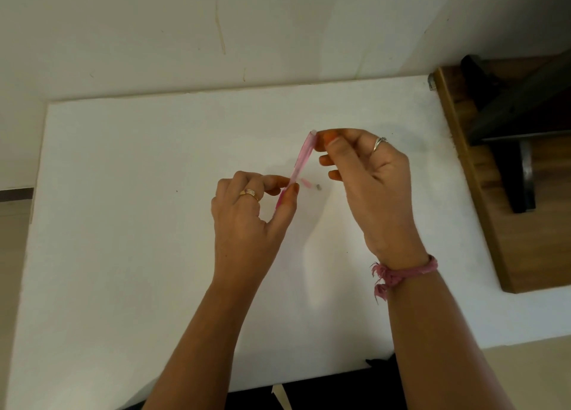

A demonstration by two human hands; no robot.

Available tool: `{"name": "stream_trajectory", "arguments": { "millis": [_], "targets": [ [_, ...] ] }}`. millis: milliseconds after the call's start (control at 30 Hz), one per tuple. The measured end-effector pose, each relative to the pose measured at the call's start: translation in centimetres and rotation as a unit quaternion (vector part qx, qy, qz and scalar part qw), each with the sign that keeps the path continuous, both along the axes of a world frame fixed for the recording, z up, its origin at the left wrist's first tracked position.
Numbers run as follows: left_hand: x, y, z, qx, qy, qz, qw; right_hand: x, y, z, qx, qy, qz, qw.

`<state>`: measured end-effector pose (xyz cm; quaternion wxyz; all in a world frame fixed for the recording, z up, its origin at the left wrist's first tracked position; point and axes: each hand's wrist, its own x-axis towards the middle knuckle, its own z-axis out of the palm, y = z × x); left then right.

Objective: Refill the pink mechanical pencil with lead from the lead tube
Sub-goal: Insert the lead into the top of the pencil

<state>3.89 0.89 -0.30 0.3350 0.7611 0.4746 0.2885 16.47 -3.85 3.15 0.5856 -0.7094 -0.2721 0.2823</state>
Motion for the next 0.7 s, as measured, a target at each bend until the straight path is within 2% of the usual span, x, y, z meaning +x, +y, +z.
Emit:
{"name": "stream_trajectory", "arguments": {
  "millis": [200, 400, 500, 600, 700],
  "targets": [
    [0.0, 0.2, -0.1, -0.004, -0.009, 0.008, 1.0, 0.3, 0.1, -0.2, -0.005, 0.012, 0.008, 1.0],
    [0.1, 0.1, 0.0, 0.021, -0.027, -0.001, 0.999, -0.5, 0.4, -0.7, -0.102, 0.028, 0.105, 0.989],
    [-0.5, 0.5, -0.1, 0.027, -0.037, -0.026, 0.999, -0.8, 0.6, -1.0, -0.097, 0.022, 0.074, 0.992],
    [-2.0, 1.8, -0.3, 0.011, -0.078, 0.057, 0.995, -0.5, 0.4, -1.6, -0.128, 0.029, 0.044, 0.99],
    [-3.1, 3.4, -0.9, -0.04, -0.091, 0.168, 0.981, -1.1, 0.2, -2.7, -0.232, -0.08, 0.095, 0.965]
  ]
}}
